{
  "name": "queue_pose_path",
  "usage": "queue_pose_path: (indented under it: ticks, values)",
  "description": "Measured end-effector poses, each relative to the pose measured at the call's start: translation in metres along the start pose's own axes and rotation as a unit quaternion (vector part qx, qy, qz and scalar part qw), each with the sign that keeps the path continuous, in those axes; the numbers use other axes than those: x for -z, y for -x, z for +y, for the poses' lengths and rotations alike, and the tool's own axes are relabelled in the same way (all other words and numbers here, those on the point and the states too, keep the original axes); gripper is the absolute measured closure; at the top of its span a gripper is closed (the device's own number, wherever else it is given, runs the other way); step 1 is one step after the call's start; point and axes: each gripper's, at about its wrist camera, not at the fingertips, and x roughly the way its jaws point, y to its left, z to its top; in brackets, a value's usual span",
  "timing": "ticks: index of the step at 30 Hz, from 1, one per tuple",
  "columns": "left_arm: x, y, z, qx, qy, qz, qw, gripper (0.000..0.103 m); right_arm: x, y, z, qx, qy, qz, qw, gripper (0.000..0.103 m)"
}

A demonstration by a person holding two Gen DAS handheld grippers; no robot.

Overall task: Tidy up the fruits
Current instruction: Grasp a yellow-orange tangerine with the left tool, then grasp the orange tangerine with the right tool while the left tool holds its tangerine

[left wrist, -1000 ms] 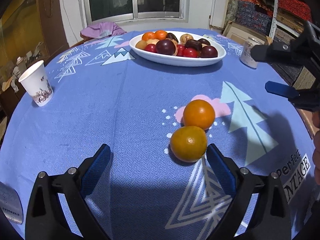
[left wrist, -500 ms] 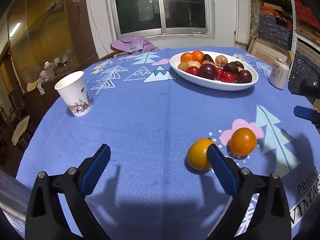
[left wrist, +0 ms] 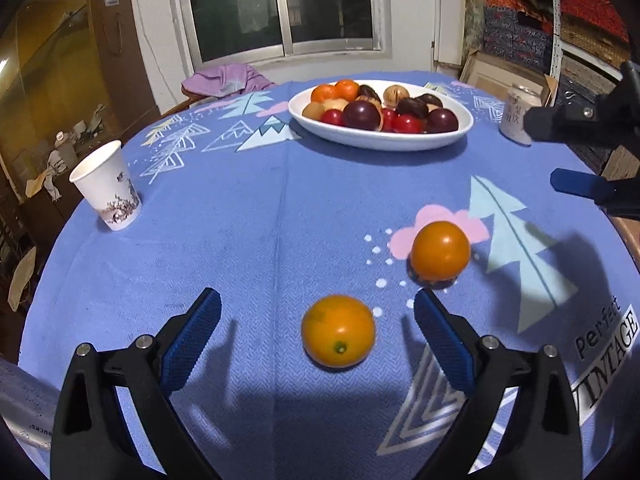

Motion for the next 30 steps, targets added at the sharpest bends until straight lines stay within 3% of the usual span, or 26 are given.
queue_pose_path:
  ticks: [3, 4, 7, 12, 19, 30]
  values:
    - [0.001, -0.001, 0.006, 0.009, 0.015, 0.003, 0.9998, 0.011, 0.0, -0.001, 0.0, 0.0, 0.003, 0.002, 1.0, 0.015]
    - [0.001, -0.002, 0.007, 0.015, 0.017, 0.006, 0.9997, 0.022, 0.001, -0.002, 0.0, 0.0, 0.005, 0.003, 1.0, 0.015]
    - [0.003, -0.006, 0.006, 0.037, 0.015, 0.019, 0.999, 0.038, 0.001, -0.003, 0.001, 0.001, 0.007, 0.006, 1.0, 0.015]
    - [0.002, -0.004, 0.002, 0.049, 0.01, 0.011, 0.9987, 0.043, 0.002, -0.005, 0.001, 0.003, 0.007, 0.008, 1.0, 0.015]
    - [0.0, -0.009, 0.004, 0.078, 0.021, 0.017, 0.9965, 0.064, 0.005, -0.006, 0.005, 0.006, 0.018, 0.012, 1.0, 0.015]
    - [-0.002, -0.01, 0.002, 0.07, 0.01, 0.02, 0.9973, 0.066, 0.009, -0.012, 0.014, 0.015, 0.046, 0.018, 0.999, 0.015]
